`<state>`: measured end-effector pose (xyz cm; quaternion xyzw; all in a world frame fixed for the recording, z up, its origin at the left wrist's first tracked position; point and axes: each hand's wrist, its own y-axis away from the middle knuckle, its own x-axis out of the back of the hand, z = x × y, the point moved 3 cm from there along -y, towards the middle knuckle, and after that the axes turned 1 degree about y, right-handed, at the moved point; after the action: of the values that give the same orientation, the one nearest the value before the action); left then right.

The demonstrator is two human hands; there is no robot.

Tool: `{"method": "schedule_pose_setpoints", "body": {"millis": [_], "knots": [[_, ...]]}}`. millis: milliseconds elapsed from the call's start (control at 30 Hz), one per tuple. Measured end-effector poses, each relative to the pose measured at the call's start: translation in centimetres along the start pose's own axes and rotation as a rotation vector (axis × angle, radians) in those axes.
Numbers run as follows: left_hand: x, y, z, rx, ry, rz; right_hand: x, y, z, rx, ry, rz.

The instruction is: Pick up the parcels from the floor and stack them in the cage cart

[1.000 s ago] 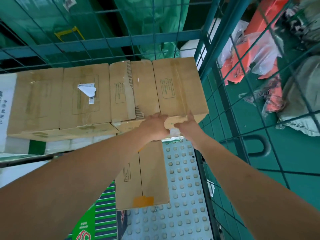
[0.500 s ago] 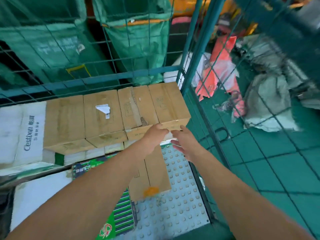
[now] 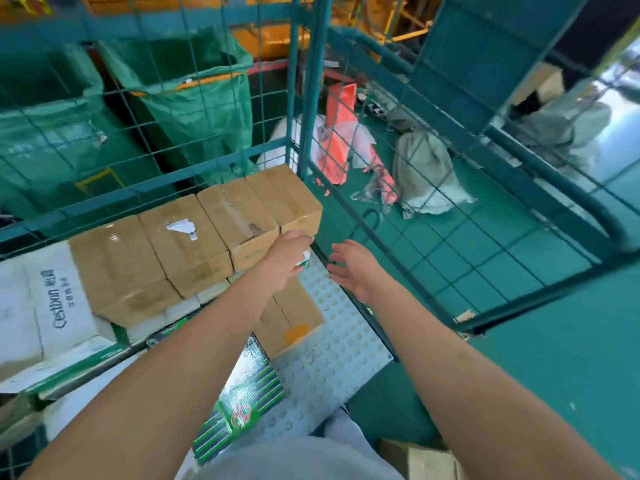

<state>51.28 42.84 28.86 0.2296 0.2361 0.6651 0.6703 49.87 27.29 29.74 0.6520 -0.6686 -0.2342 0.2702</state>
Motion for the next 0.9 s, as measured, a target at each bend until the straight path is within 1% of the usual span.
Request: {"method": "schedule_pose_setpoints", "body": {"millis": [133,300,500,600,667,733,900], "knots": [[-3.0,2.4,0.5,-0.040,-0.046,-0.102,2.2,4.2,1.5,0.007,-0.100,0.085],[-8.9,4.8,0.2,-0.065,-0.158,-0.245,7.2,8.1,3.7,0.031,-0.238,0.212],[-17.2,8.0,-2.5,-0.023,-0.245,-0.475,14.0,13.5,6.6,0.050,-0.322,0.383],[-21.1,9.7,-3.7,0.003,-0.271,-0.571,16.9,15.7,8.5,0.049,-0.318,0.438],[-24.0,11.1,-4.7,0.015,-0.316,-0.630,19.2,17.2,10.4,0.067,-0.368,0.514],[-26.0,12.3,-5.6,0.021,-0.349,-0.683,20.9,18.6,12.1,0.038,-0.431,0.585],[-30.9,14.4,-8.5,0.060,-0.427,-0.782,25.2,21.9,16.7,-0.028,-0.593,0.684]]}}
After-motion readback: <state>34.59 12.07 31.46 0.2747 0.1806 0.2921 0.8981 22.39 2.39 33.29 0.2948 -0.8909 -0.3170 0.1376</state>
